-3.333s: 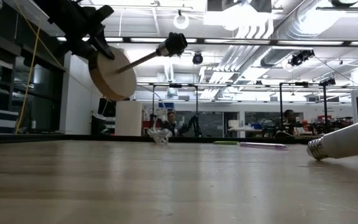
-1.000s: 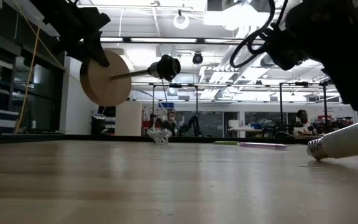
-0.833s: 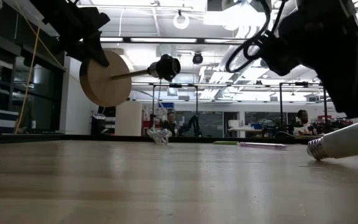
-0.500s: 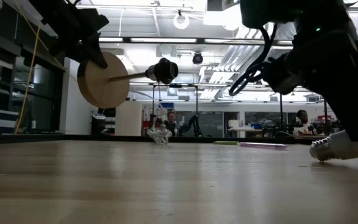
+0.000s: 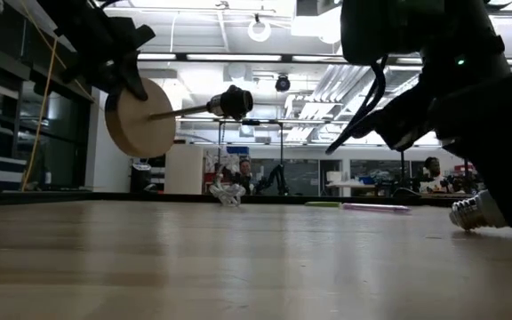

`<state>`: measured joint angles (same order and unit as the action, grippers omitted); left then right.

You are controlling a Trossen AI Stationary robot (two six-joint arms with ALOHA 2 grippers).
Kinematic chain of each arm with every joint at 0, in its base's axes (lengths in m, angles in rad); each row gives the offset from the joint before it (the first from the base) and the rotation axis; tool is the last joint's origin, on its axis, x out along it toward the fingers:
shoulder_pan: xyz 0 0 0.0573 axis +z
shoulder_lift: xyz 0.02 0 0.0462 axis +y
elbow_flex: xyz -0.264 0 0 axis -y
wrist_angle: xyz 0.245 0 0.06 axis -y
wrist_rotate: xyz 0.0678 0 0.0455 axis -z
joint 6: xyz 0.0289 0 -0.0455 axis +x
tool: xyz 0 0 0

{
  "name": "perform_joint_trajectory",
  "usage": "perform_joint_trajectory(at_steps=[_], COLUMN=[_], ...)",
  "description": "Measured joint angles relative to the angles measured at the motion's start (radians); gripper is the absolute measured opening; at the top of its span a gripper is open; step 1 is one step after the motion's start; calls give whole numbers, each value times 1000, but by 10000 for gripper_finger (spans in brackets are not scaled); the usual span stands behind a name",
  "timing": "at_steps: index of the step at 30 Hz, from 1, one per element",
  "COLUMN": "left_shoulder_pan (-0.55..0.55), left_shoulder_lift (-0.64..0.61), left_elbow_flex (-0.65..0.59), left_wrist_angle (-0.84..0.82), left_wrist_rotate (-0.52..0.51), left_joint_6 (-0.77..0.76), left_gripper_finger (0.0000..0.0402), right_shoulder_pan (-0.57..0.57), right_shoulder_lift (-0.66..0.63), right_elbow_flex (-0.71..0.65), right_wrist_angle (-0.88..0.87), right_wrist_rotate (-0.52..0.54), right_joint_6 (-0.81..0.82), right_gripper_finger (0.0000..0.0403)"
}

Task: Screw lightbulb
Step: Insert the light bulb into the lamp

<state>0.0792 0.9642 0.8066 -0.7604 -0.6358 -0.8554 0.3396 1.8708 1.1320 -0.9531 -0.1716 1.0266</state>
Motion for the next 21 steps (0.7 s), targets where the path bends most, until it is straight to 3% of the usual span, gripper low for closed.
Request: perform_joint_trajectory(at_steps=[5,11,13,16,21], left_shoulder_pan=[-13,-55,-79,-115,-134], left_shoulder_lift=[15,34,33,33,33], left_elbow_flex=[0,-1,-1,-1,22], left_wrist_angle=[-84,-87,-38,34,57], left_wrist_rotate=[-30,-164,-204,-260,-262], left_joint_6=[-67,-34,4,108,130], left_gripper_finger=[114,114,114,114,114], right_shoulder_pan=[-20,-124,-182,-276,-396], right_shoulder_lift=[-35,-155,-187,-228,-235], right_elbow_flex=[3,65,80,116,197], right_wrist_angle=[-6,40,97,191,213], right_wrist_rotate=[72,178,151,24,-190], right_joint_6=[-71,-268,-355,-473,-619], right_gripper_finger=[144,144,144,144,144])
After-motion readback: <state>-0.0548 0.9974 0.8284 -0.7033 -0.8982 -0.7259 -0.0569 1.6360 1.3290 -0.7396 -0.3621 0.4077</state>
